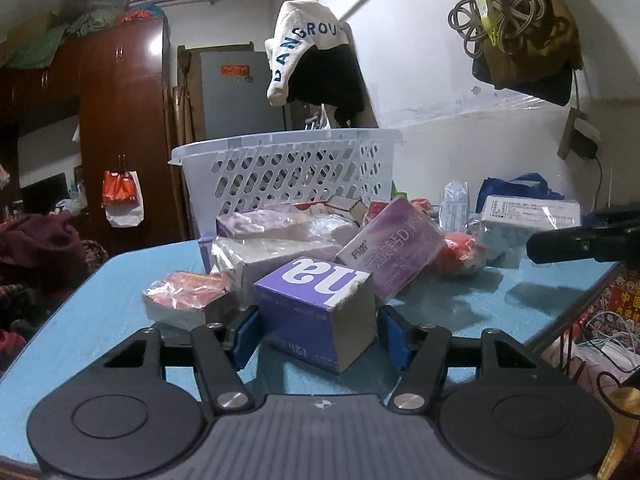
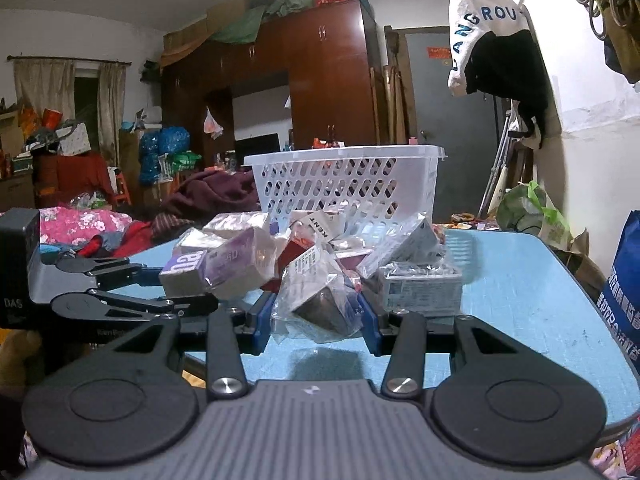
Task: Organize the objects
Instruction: 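Grasp the purple 'na' box with the left gripper while the right gripper grasps a clear bagged packet, then lift both items over the white basket and open both grippers, then grasp a grey paper-wrapped box with the left gripper while the right gripper grasps a silver-wrapped box, then carry both boxes over the white basket and release them, then grasp a red-patterned box with the left gripper while the right gripper grasps a clear bag with a dark box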
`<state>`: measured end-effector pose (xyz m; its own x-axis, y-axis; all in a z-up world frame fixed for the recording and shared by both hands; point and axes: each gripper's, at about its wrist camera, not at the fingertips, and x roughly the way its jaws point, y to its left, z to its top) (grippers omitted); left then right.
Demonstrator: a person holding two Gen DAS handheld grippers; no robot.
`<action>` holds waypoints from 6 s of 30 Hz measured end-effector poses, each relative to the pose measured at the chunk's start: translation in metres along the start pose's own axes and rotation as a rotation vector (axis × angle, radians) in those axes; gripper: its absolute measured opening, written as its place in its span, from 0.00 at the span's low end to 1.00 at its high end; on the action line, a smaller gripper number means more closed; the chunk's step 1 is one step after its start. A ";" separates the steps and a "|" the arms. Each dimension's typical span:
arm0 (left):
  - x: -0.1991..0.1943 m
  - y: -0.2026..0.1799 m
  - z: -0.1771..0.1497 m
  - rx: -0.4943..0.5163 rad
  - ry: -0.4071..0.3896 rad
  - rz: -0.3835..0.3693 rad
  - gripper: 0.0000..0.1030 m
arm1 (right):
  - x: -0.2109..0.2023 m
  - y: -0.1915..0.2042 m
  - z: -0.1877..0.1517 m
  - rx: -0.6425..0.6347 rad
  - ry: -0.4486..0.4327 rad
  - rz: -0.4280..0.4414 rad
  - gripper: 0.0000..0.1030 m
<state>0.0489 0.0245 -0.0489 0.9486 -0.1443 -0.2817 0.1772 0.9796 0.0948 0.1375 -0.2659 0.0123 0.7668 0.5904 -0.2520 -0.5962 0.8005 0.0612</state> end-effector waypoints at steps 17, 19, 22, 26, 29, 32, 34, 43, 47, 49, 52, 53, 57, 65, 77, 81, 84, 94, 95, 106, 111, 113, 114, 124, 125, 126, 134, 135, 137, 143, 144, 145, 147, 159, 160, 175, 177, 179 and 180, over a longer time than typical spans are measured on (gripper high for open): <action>-0.001 0.013 -0.002 0.003 -0.010 -0.078 0.62 | -0.001 -0.001 -0.002 -0.004 0.010 0.002 0.47; -0.002 0.011 -0.004 0.010 -0.020 -0.069 0.62 | -0.003 -0.001 -0.002 -0.003 0.008 0.000 0.47; -0.012 0.006 -0.005 0.034 -0.059 -0.059 0.62 | -0.005 -0.002 -0.001 -0.001 0.004 -0.003 0.47; -0.026 0.008 -0.001 0.024 -0.109 -0.053 0.62 | -0.007 -0.004 0.000 0.007 -0.003 -0.006 0.47; -0.031 0.015 0.007 -0.007 -0.132 -0.051 0.62 | -0.008 -0.005 0.004 0.020 -0.014 -0.003 0.47; -0.030 0.025 0.021 -0.054 -0.151 -0.058 0.62 | -0.007 -0.003 0.018 0.006 -0.038 -0.008 0.47; -0.025 0.034 0.043 -0.074 -0.175 -0.073 0.62 | -0.001 0.001 0.040 -0.032 -0.067 -0.013 0.47; 0.092 0.083 0.191 -0.182 -0.048 -0.054 0.62 | 0.133 -0.031 0.181 -0.098 -0.019 -0.115 0.46; 0.150 0.093 0.204 -0.224 0.085 -0.036 0.62 | 0.184 -0.054 0.184 -0.050 0.120 -0.119 0.46; 0.163 0.095 0.202 -0.241 0.107 -0.023 0.62 | 0.188 -0.057 0.181 -0.044 0.125 -0.111 0.48; 0.180 0.098 0.197 -0.284 0.152 -0.035 0.86 | 0.185 -0.055 0.180 -0.046 0.126 -0.104 0.84; 0.180 0.101 0.194 -0.306 0.155 -0.036 0.92 | 0.180 -0.052 0.179 -0.055 0.113 -0.120 0.88; 0.134 0.101 0.179 -0.287 0.082 -0.046 0.92 | 0.121 -0.047 0.169 -0.030 -0.003 -0.060 1.00; 0.019 0.078 0.058 -0.277 0.031 -0.025 0.92 | 0.028 -0.061 0.034 0.029 0.046 -0.087 1.00; 0.031 0.030 0.032 -0.175 0.086 -0.026 0.92 | 0.039 -0.075 0.013 0.115 0.117 -0.047 0.67; 0.040 0.028 0.029 -0.180 0.110 0.015 0.92 | 0.024 -0.077 0.006 0.141 0.088 -0.033 0.67; 0.048 0.032 0.032 -0.208 0.115 0.015 0.92 | 0.019 -0.073 0.004 0.135 0.077 -0.031 0.67; 0.047 0.017 0.025 -0.150 0.092 0.038 0.71 | 0.022 -0.064 -0.001 0.101 0.073 -0.020 0.73; 0.045 0.016 0.023 -0.143 0.085 0.031 0.71 | 0.022 -0.064 -0.001 0.097 0.074 -0.015 0.73; 0.024 0.017 0.018 -0.125 -0.006 0.009 0.70 | 0.024 -0.064 -0.005 0.091 0.072 -0.005 0.69; 0.013 0.024 0.021 -0.127 -0.037 0.002 0.70 | 0.011 -0.060 -0.001 0.073 0.034 -0.028 0.69; 0.012 0.027 0.020 -0.132 -0.039 0.003 0.70 | 0.009 -0.061 -0.001 0.070 0.030 -0.042 0.69; 0.012 0.028 0.020 -0.137 -0.039 0.005 0.70 | 0.010 -0.062 -0.001 0.070 0.027 -0.037 0.69; 0.005 0.040 0.057 -0.156 -0.128 -0.030 0.70 | 0.002 -0.035 0.039 -0.016 -0.131 -0.028 0.69; 0.008 0.043 0.071 -0.155 -0.144 -0.036 0.70 | 0.008 -0.031 0.056 -0.038 -0.153 -0.025 0.69; 0.013 0.048 0.089 -0.167 -0.154 -0.045 0.70 | 0.015 -0.027 0.071 -0.057 -0.161 -0.024 0.69; 0.133 0.090 0.200 -0.268 0.029 -0.012 0.69 | 0.170 -0.051 0.186 -0.090 0.098 -0.154 0.69; 0.152 0.096 0.206 -0.290 0.079 0.003 0.69 | 0.186 -0.056 0.192 -0.080 0.141 -0.174 0.69; 0.177 0.106 0.208 -0.311 0.148 0.015 0.69 | 0.209 -0.065 0.197 -0.061 0.197 -0.186 0.69; 0.200 0.116 0.194 -0.332 0.205 -0.014 0.86 | 0.222 -0.067 0.187 -0.061 0.249 -0.193 0.78; 0.195 0.118 0.193 -0.332 0.190 -0.017 0.97 | 0.212 -0.065 0.186 -0.054 0.226 -0.195 0.85; 0.187 0.118 0.191 -0.328 0.161 -0.026 0.97 | 0.199 -0.062 0.185 -0.046 0.191 -0.186 1.00; 0.160 0.117 0.184 -0.336 0.102 -0.062 0.99 | 0.161 -0.058 0.174 -0.044 0.116 -0.132 1.00; 0.042 0.095 0.059 -0.230 0.081 -0.010 1.00 | 0.074 -0.064 0.056 0.067 0.135 -0.076 1.00; 0.043 0.094 0.056 -0.222 0.090 -0.005 1.00 | 0.079 -0.065 0.058 0.073 0.142 -0.091 1.00; 0.062 0.087 0.046 -0.184 0.210 0.071 1.00 | 0.080 -0.076 0.042 0.189 0.177 -0.001 0.59; 0.065 0.081 0.045 -0.181 0.224 0.074 0.96 | 0.071 -0.072 0.040 0.175 0.155 -0.005 0.59; 0.067 0.078 0.044 -0.183 0.237 0.069 0.94 | 0.062 -0.069 0.040 0.166 0.133 -0.008 0.59; 0.068 0.076 0.043 -0.183 0.240 0.065 0.88 | 0.059 -0.069 0.040 0.161 0.124 -0.013 0.59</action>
<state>0.1383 0.0828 -0.0199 0.8633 -0.0644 -0.5005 0.0470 0.9978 -0.0474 0.2333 -0.2823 0.0318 0.7333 0.5704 -0.3700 -0.5330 0.8202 0.2080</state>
